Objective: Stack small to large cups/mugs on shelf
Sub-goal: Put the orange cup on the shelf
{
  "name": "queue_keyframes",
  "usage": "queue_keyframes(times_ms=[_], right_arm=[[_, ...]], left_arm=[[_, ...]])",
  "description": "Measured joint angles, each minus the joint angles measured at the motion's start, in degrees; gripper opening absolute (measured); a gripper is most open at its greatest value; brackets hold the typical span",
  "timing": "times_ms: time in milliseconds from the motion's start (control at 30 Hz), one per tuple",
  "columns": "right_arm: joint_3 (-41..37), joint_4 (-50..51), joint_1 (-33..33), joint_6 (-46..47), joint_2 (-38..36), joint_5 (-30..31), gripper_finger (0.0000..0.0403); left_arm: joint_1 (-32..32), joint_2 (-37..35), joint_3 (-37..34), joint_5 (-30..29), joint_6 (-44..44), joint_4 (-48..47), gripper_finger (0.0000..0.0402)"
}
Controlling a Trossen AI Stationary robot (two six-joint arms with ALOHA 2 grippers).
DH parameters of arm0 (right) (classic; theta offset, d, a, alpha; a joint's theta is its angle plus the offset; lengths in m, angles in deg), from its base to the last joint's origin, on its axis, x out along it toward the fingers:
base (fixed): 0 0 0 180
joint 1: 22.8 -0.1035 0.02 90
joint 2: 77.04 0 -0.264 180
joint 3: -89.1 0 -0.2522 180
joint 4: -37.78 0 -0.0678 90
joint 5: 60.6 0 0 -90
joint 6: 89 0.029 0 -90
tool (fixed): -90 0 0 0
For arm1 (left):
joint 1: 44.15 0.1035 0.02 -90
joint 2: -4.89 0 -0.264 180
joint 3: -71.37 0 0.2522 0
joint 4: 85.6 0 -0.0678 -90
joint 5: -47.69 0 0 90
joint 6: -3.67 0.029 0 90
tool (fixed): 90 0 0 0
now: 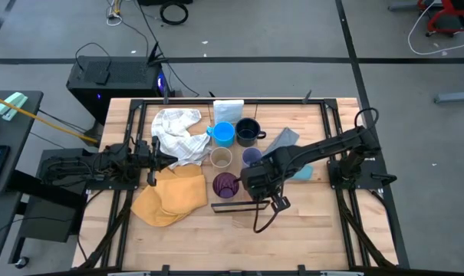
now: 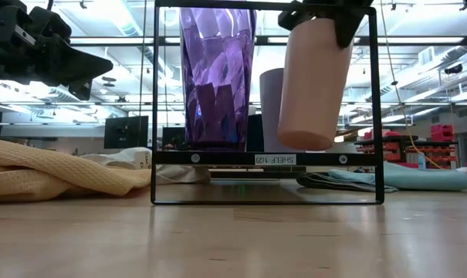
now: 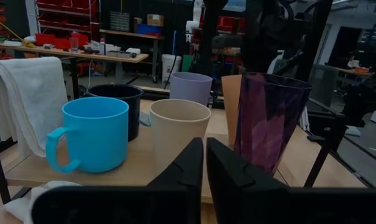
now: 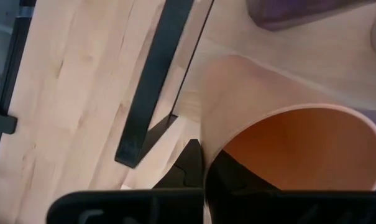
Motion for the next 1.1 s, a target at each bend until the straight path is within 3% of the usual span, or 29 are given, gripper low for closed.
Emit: queue_keyframes(times_ms=[333,967,1100], right_arm=[[-0.02,-0.02,0.0,-0.05,1.04,-2.39,0.0],[0.0,-0.87,2.32,-0.04,1.14,0.27,0.0],[-0.02,-0.79,2.3,0.16,1.14,-0.68,0.0018]], left_arm=[[0.0,0.0,0.02,0.02,0.01,-0.01,0.0033],[0.0,0.0,0.02,0.02,-0.01,-0.06,0.003],[0.0,0.0,0.02,0.02,-0.01,-0.08,0.0036]])
